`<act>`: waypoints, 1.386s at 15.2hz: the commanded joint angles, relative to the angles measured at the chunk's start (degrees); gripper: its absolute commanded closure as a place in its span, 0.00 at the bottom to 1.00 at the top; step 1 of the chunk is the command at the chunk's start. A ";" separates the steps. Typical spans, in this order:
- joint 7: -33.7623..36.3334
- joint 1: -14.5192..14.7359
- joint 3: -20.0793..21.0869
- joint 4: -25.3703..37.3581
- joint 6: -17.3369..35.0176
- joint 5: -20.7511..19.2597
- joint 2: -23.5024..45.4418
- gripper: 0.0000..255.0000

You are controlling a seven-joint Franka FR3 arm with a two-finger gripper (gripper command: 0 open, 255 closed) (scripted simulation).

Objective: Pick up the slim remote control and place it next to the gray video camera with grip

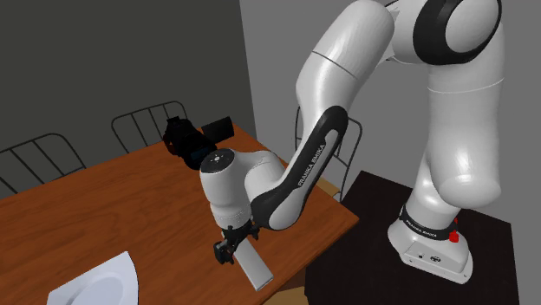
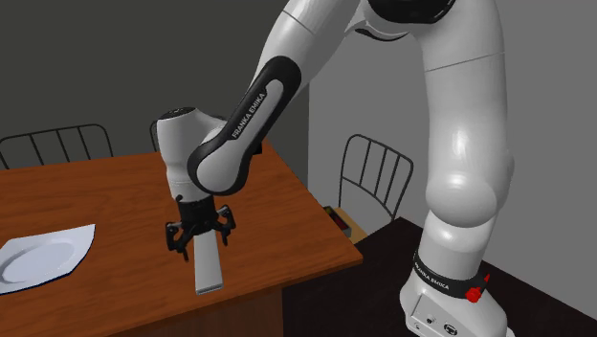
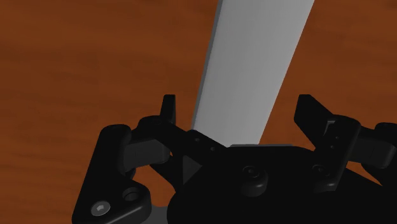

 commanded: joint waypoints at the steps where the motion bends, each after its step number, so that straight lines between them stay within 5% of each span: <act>1: 0.92 0.56 -0.65 0.10 1.00 -1.22 1.31 0.00; 9: 0.91 0.57 -0.65 0.10 0.99 -1.20 1.30 0.00; 10: 0.91 0.57 -0.65 0.10 0.99 -1.20 1.30 1.00; 21: 0.02 0.02 0.09 0.11 -0.17 0.07 -0.07 1.00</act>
